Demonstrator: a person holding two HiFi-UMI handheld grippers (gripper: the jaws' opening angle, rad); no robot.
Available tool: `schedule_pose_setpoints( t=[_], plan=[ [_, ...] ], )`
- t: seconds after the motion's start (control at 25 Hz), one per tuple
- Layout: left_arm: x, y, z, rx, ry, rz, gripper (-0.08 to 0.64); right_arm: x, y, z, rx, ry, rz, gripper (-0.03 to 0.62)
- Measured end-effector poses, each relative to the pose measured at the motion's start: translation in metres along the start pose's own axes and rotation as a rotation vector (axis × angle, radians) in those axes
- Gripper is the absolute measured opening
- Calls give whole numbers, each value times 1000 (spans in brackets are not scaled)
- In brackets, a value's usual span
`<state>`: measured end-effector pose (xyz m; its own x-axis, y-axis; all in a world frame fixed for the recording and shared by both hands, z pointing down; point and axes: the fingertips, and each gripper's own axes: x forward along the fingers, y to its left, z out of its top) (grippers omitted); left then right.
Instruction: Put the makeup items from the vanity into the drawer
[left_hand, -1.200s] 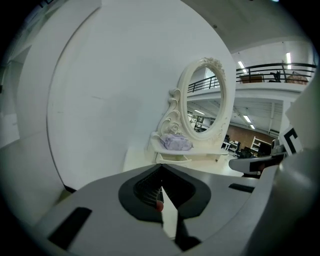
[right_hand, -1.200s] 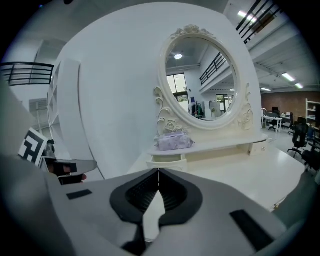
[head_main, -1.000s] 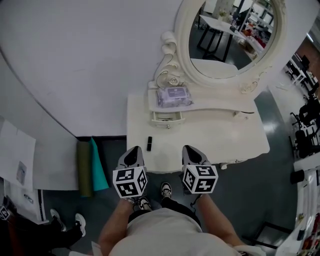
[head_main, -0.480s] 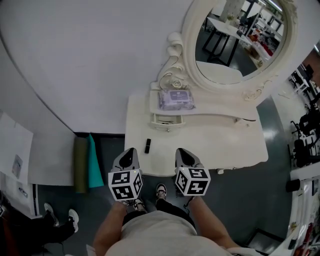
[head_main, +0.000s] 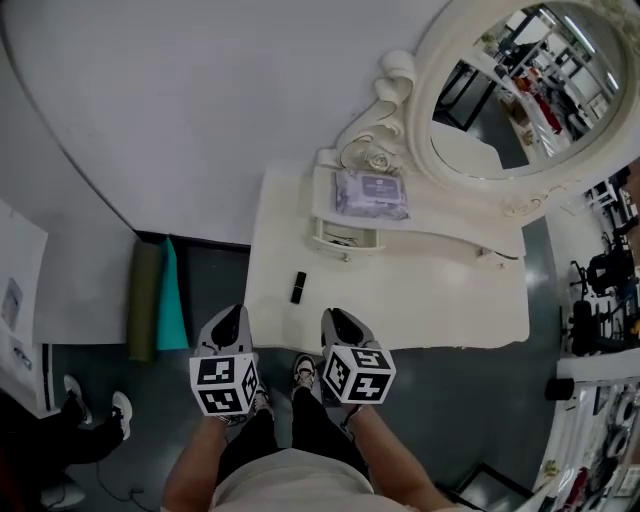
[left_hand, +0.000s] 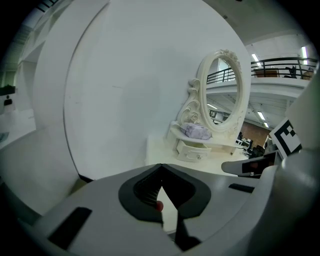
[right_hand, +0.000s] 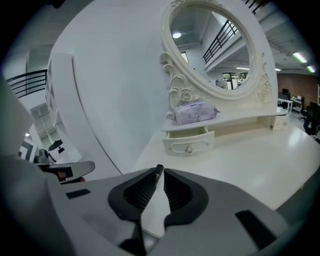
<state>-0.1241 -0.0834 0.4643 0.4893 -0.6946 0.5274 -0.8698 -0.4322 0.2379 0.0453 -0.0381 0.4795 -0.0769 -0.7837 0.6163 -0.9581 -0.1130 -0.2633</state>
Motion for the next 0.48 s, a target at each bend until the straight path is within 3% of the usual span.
schedule_pose_setpoints(
  t=[0.12,0.48],
  plan=[
    [-1,21,-4,-14,2,27,3,16,8,-10,-4,37,3,95],
    [-8,72,-37,-121,10,84,5,52,17,-33,-49,123,-13,149]
  ],
)
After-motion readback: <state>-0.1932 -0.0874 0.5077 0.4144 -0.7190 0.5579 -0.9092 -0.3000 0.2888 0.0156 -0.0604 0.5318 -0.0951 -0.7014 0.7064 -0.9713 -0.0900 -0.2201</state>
